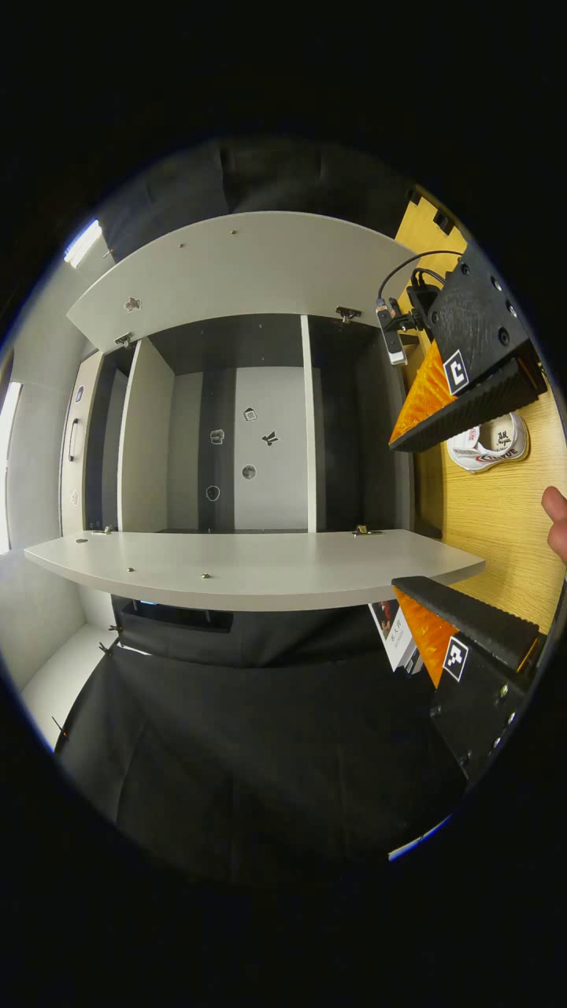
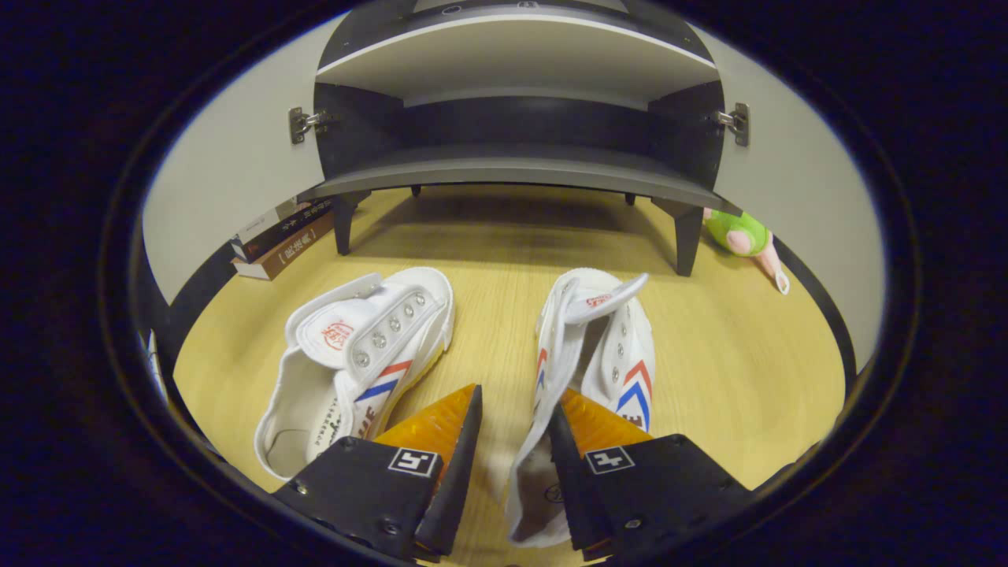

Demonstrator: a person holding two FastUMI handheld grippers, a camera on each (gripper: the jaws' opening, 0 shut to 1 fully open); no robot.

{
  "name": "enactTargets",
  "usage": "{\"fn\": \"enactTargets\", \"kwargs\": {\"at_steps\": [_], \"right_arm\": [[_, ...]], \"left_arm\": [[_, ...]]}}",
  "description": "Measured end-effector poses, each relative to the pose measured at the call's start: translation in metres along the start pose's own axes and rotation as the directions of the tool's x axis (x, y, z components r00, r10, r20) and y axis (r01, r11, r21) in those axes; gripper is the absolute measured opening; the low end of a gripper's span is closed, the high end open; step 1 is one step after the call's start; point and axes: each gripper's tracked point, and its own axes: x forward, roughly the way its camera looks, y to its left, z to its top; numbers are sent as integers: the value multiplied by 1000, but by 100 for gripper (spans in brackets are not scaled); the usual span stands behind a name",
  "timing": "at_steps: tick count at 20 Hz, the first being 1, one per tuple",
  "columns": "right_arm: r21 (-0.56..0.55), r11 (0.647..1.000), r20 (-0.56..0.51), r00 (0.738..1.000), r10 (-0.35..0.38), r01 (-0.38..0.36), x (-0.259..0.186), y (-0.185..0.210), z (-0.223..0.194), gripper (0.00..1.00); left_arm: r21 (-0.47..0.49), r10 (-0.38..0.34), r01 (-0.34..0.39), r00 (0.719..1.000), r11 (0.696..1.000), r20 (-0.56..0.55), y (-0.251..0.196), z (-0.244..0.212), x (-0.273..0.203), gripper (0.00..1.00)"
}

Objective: Grab one shoe with the right hand and put it into the shoe cabinet, grab the other shoe with the left hand and put it into the shoe cabinet; then close the right door with the right hand and the left door with the left hand.

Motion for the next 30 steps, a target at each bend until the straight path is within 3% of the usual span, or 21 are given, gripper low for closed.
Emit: {"fn": "enactTargets", "kwargs": {"at_steps": [2,3,6,9,15,21,25,30], "right_arm": [[-14,999,21,999,-43,43,9,-8,4,46],[-19,998,30,998,-56,56,12,-10,7,27],[-26,997,51,996,-67,69,18,-13,13,21],[4,998,81,995,-56,56,14,-16,16,5],[-62,996,201,978,-48,62,-17,-28,46,4],[-125,991,321,947,-11,54,-102,-34,106,4],[-151,988,380,924,28,32,-155,-39,166,4],[-189,981,498,865,60,41,-198,-41,270,4]], "left_arm": [[0,-5,5,1000,1000,-10,-1,-4,2,95],[3,-6,6,1000,1000,-19,-2,-7,2,95],[9,-10,10,999,1000,-38,-2,-13,2,95],[13,-7,8,999,1000,-54,-2,-20,-1,95],[-10,-28,27,996,1000,-88,-14,-29,-3,95],[-16,-74,74,996,997,-46,-45,-15,1,95],[-38,-105,104,995,994,-2,-67,-1,1,95],[-51,-111,112,994,992,17,-81,4,-5,95]]}}
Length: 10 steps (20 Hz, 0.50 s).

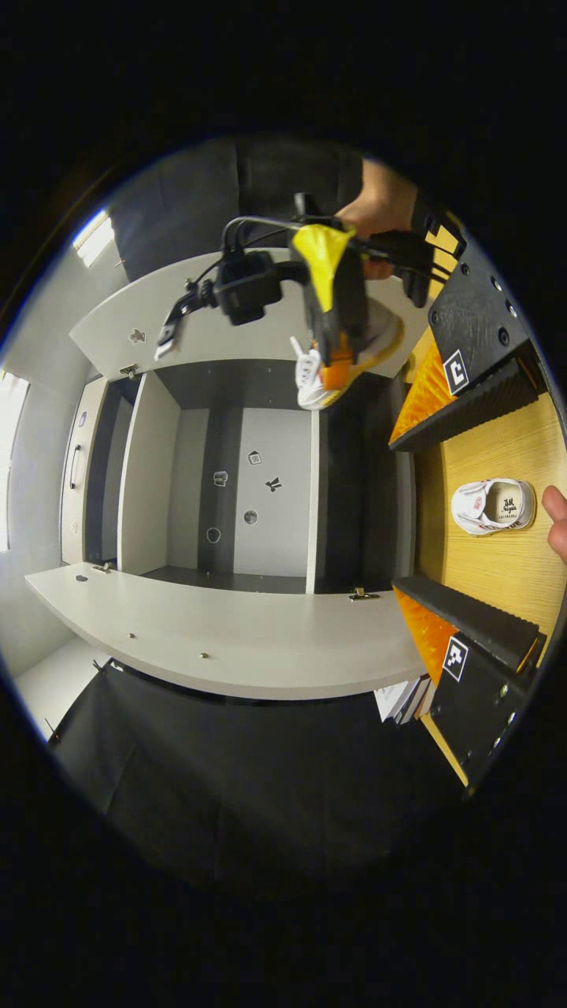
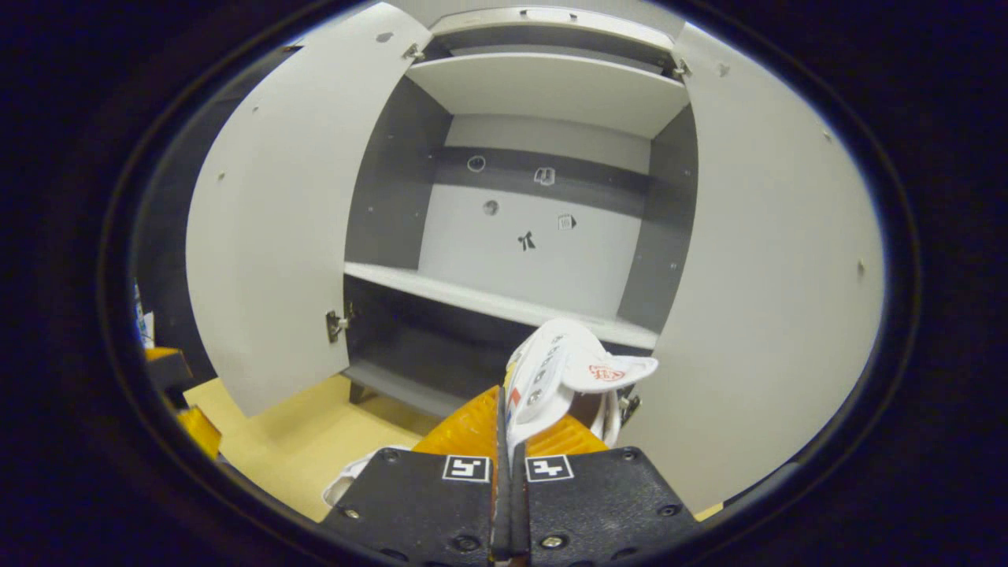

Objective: Grab one shoe with the right hand and put it into the shoe cabinet, grab the other shoe with the left hand and put it into the shoe cabinet; then close the right door with the right hand and the left door with the left hand.

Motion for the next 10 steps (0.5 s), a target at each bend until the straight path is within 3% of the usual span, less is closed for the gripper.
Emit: {"fn": "enactTargets", "kwargs": {"at_steps": [4,10], "right_arm": [[26,1000,4,1000,16,-16,31,-14,54,4],[18,1000,-132,991,-15,17,127,-33,83,4]], "left_arm": [[-1,5,-5,1000,1000,5,-1,4,-5,95],[18,31,-31,999,999,-15,10,-2,-14,95]]}}
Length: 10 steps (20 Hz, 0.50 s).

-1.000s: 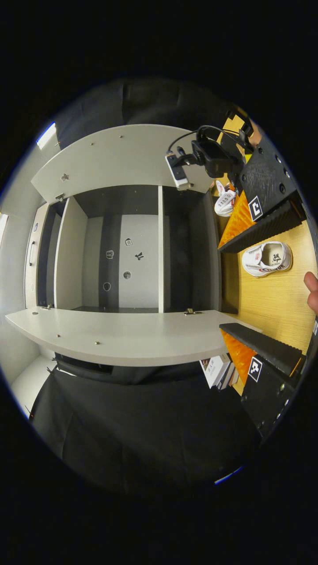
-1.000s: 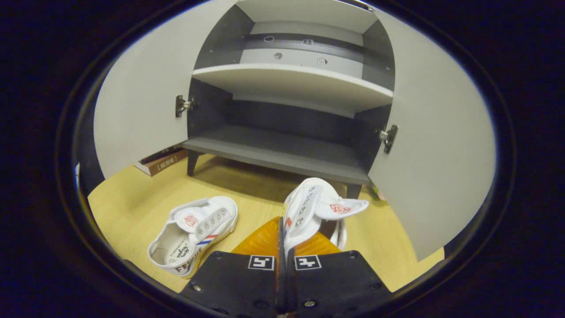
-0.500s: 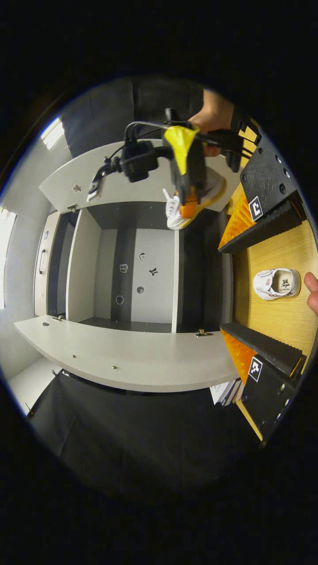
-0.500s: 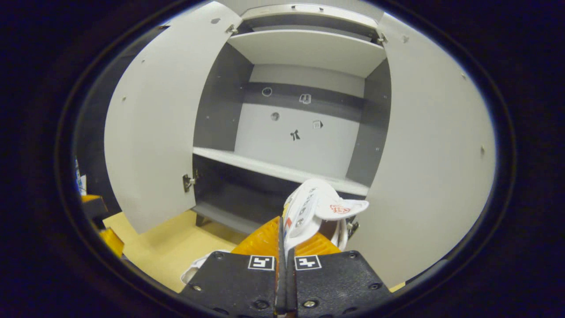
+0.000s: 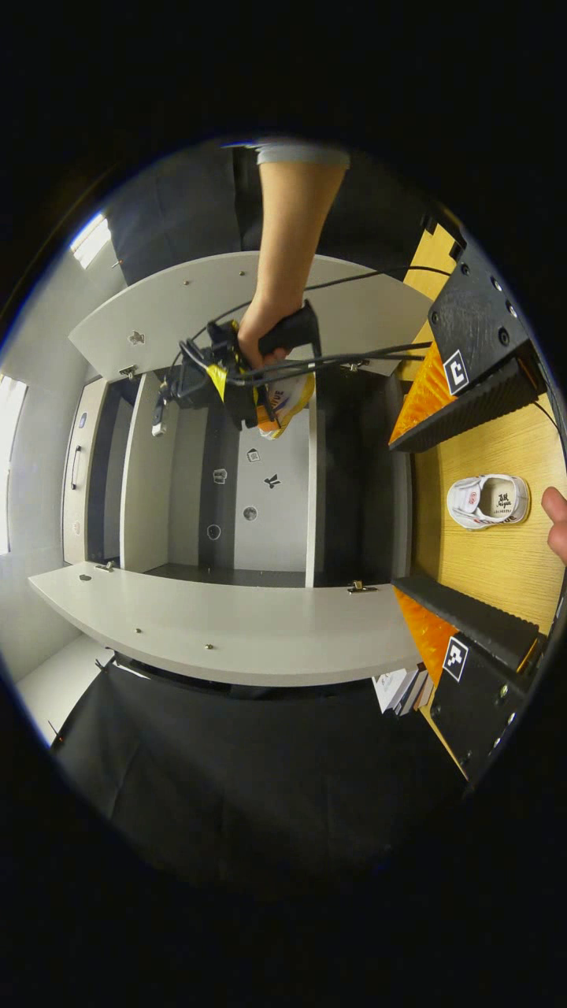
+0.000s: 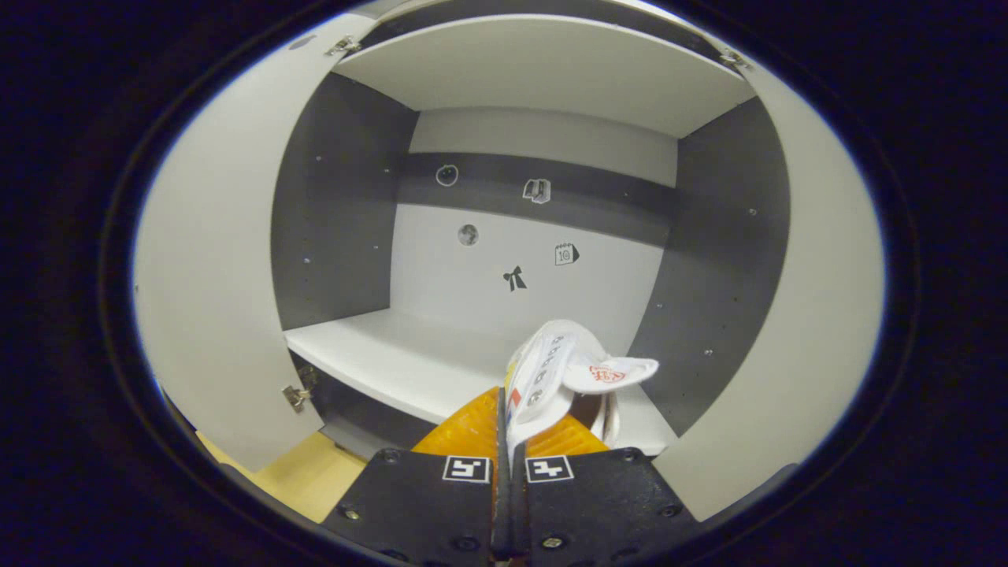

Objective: Grab one shoe with the right hand and put it into the shoe cabinet, grab the other shoe with the left hand and put it into the shoe cabinet; then close the right door with the right hand and the left door with the left hand.

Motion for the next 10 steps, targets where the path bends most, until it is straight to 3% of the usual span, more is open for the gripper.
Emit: {"fn": "enactTargets", "kwargs": {"at_steps": [5,10], "right_arm": [[54,998,-131,991,-14,21,63,-11,6,3],[13,999,-234,972,-30,34,100,-12,-2,4]], "left_arm": [[16,31,-31,999,999,-22,15,-9,-2,95],[24,44,-43,998,999,-36,26,-15,1,95]]}}
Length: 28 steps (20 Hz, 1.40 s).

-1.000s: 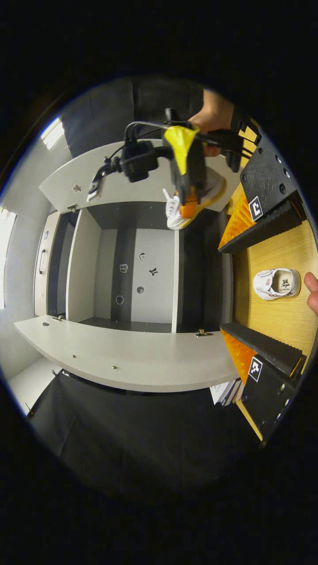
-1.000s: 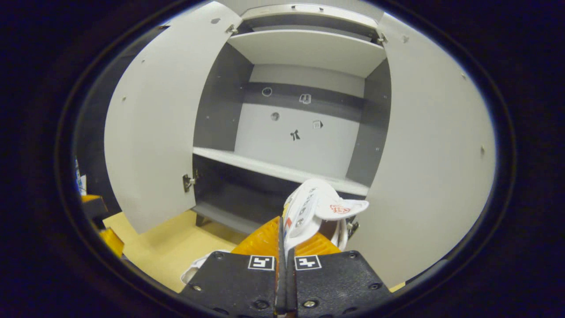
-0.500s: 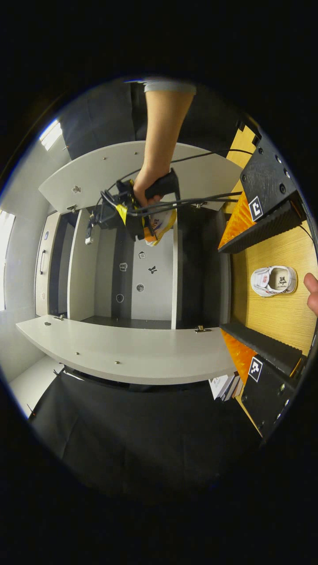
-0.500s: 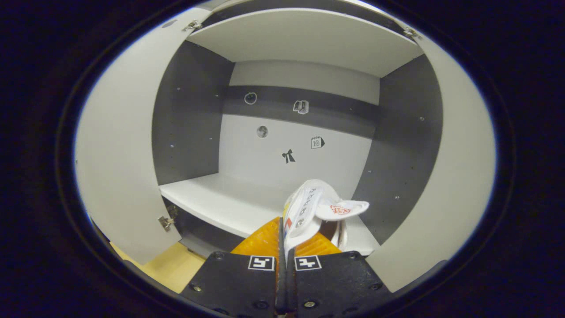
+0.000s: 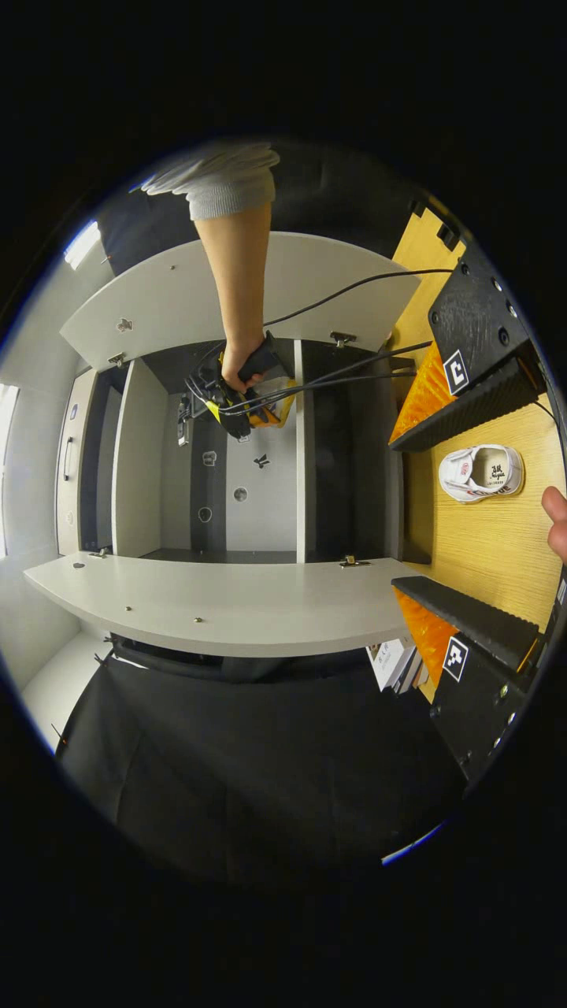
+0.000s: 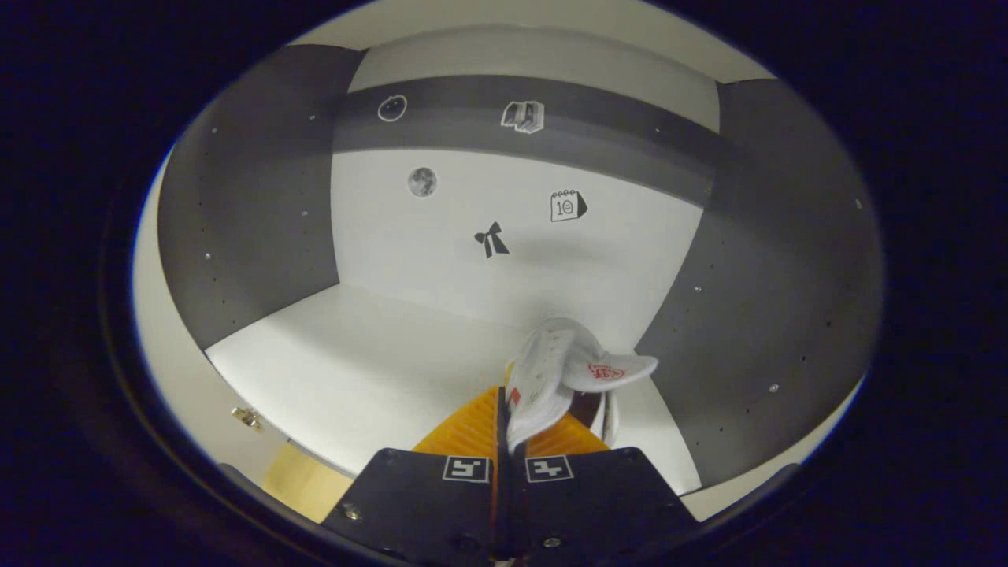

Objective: Grab one shoe with the right hand and put it into the shoe cabinet, grab the other shoe with the left hand and put it into the shoe cabinet; then close the right door with the right hand and the left door with the left hand.

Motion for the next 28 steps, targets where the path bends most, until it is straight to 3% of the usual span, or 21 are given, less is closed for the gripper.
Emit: {"fn": "enactTargets", "kwargs": {"at_steps": [5,11,12,13,17,18,20,24,28], "right_arm": [[-11,1000,-94,995,-29,28,11,1,-7,2],[-22,998,-60,997,-56,55,-11,2,2,25],[-27,998,-50,997,-58,57,-20,2,4,21],[-29,998,-31,998,-54,53,-29,2,8,36],[5,1000,86,996,-29,29,-83,-2,15,36],[24,1000,125,992,-19,16,-100,-2,14,29],[46,999,204,979,-4,-5,-133,-5,6,29],[35,999,308,951,-16,5,-185,-14,-39,30],[46,999,406,913,-43,26,-219,-18,-84,30]], "left_arm": [[5,0,0,999,1000,-36,5,-13,3,95],[12,-8,9,1000,1000,-21,7,-11,8,95],[10,-13,13,1000,1000,-19,6,-11,9,95],[9,-18,18,1000,1000,-17,4,-11,11,95],[9,-35,35,999,999,-2,0,-10,16,95],[6,-37,37,999,999,-4,-2,-11,18,95],[7,-38,38,999,999,0,-4,-11,19,95],[54,-33,33,999,998,0,-5,-18,23,95],[40,-41,42,999,998,-28,-12,-30,22,95]]}}
